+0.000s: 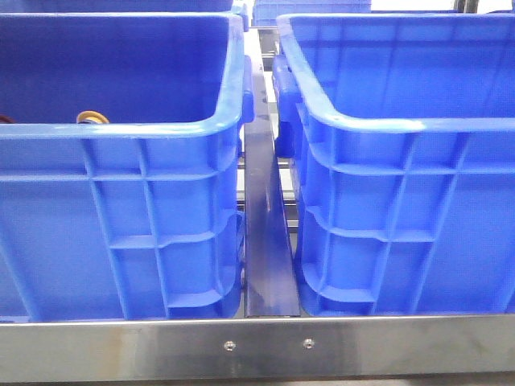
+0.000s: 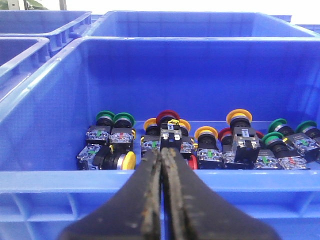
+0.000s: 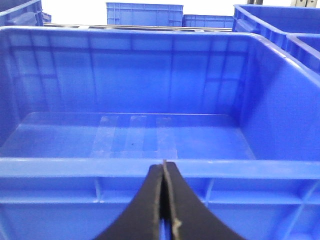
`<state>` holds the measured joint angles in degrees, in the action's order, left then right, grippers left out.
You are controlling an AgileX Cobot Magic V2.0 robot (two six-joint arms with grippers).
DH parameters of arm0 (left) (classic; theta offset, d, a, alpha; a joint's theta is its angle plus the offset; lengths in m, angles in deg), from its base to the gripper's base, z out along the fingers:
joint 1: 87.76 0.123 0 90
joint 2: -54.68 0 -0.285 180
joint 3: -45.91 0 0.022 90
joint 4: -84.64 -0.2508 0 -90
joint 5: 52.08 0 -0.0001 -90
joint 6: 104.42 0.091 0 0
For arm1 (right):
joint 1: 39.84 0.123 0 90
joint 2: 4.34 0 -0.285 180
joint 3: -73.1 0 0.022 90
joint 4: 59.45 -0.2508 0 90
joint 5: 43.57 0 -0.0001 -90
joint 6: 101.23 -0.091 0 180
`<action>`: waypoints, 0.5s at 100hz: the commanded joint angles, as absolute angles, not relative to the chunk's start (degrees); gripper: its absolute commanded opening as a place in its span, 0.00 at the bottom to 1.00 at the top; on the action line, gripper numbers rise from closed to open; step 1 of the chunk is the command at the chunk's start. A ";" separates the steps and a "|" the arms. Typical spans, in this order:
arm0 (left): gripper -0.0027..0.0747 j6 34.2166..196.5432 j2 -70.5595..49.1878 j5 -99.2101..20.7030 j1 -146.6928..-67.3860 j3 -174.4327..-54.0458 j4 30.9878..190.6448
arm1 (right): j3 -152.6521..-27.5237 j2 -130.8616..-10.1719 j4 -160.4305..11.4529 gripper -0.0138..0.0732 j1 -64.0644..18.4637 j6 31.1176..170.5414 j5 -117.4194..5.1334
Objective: Pick red and yellow buttons and place in box
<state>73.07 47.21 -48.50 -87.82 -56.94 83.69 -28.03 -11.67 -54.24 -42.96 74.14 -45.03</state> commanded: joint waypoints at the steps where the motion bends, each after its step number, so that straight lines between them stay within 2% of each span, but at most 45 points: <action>1: 0.01 72.66 48.92 -52.89 -88.19 -55.80 83.80 | -27.81 -10.39 -54.06 0.05 -43.14 74.41 -40.35; 50: 0.01 72.66 48.92 -54.48 -88.19 -58.07 83.50 | -27.81 -10.39 -54.06 0.05 -43.14 74.41 -40.35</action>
<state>73.07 47.21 -49.14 -87.82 -57.06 83.69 -28.03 -11.67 -54.24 -42.96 74.14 -45.03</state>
